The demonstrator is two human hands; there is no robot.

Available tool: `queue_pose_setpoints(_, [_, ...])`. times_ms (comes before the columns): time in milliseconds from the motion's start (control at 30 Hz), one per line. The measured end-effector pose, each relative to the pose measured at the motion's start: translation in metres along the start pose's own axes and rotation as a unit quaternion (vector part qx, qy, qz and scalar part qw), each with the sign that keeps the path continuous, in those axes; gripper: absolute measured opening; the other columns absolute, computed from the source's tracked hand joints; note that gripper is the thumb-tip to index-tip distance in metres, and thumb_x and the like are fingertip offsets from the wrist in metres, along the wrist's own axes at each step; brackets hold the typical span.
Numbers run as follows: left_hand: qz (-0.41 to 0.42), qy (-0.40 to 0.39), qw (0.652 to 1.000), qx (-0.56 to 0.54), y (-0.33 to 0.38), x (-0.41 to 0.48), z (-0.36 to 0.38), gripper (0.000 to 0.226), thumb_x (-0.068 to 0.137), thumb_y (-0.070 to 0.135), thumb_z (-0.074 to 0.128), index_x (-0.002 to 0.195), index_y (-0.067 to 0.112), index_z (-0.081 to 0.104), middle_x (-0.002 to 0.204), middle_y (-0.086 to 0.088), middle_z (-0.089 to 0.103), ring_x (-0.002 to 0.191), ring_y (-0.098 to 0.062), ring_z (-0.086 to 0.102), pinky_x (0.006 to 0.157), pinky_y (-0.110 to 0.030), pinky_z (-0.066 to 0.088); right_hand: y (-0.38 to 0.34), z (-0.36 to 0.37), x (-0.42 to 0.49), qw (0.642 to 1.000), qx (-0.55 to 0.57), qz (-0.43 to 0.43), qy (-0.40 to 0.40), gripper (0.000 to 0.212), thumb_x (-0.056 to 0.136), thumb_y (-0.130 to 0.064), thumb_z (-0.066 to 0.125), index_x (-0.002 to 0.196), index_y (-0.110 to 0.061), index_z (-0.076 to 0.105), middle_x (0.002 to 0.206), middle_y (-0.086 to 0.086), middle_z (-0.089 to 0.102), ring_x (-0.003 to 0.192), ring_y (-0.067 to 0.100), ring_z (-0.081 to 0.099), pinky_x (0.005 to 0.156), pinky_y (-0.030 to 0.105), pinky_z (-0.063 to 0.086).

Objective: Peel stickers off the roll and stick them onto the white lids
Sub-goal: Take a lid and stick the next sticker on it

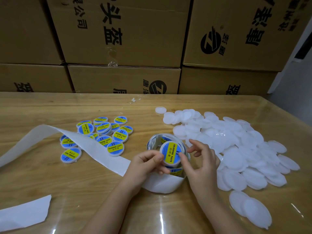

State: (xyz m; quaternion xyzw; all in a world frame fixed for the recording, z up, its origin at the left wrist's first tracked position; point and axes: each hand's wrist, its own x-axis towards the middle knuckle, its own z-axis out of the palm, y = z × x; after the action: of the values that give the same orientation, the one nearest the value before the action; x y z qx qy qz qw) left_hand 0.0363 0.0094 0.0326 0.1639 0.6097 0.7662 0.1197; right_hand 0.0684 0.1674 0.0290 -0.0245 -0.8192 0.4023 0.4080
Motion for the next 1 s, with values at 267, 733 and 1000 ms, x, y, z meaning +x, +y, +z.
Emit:
queue_pose_setpoints(267, [-0.01, -0.043, 0.999, 0.031, 0.002, -0.002, 0.002, 0.02, 0.082, 0.023, 0.058, 0.068, 0.025, 0.073, 0.06, -0.002, 0.068, 0.057, -0.015, 0.068, 0.056, -0.018, 0.05, -0.005, -0.002, 0.001, 0.999, 0.026, 0.025, 0.006, 0.036, 0.072, -0.027, 0.072, 0.106, -0.022, 0.059, 0.082, -0.007, 0.058, 0.077, 0.007, 0.047, 0.09, 0.039, 0.033])
queue_pose_setpoints(733, [-0.005, -0.062, 0.997, 0.05, 0.0, -0.003, 0.006, 0.022, 0.084, 0.021, 0.057, 0.071, 0.024, 0.074, 0.068, -0.001, 0.071, 0.06, -0.014, 0.069, 0.059, -0.019, 0.05, -0.005, 0.004, -0.008, 0.997, 0.035, -0.038, -0.058, 0.046, 0.072, -0.048, 0.062, 0.115, -0.041, 0.046, 0.093, -0.017, 0.054, 0.089, 0.004, 0.05, 0.092, 0.019, 0.029])
queue_pose_setpoints(1000, [0.016, -0.015, 0.999, 0.026, -0.003, 0.0, 0.0, 0.021, 0.083, 0.026, 0.058, 0.07, 0.021, 0.074, 0.068, -0.002, 0.072, 0.067, -0.012, 0.069, 0.062, -0.021, 0.053, -0.001, 0.002, -0.003, 0.994, 0.022, -0.052, -0.089, 0.057, 0.068, -0.051, 0.063, 0.121, -0.04, 0.044, 0.097, -0.014, 0.053, 0.09, 0.006, 0.052, 0.09, 0.022, 0.03])
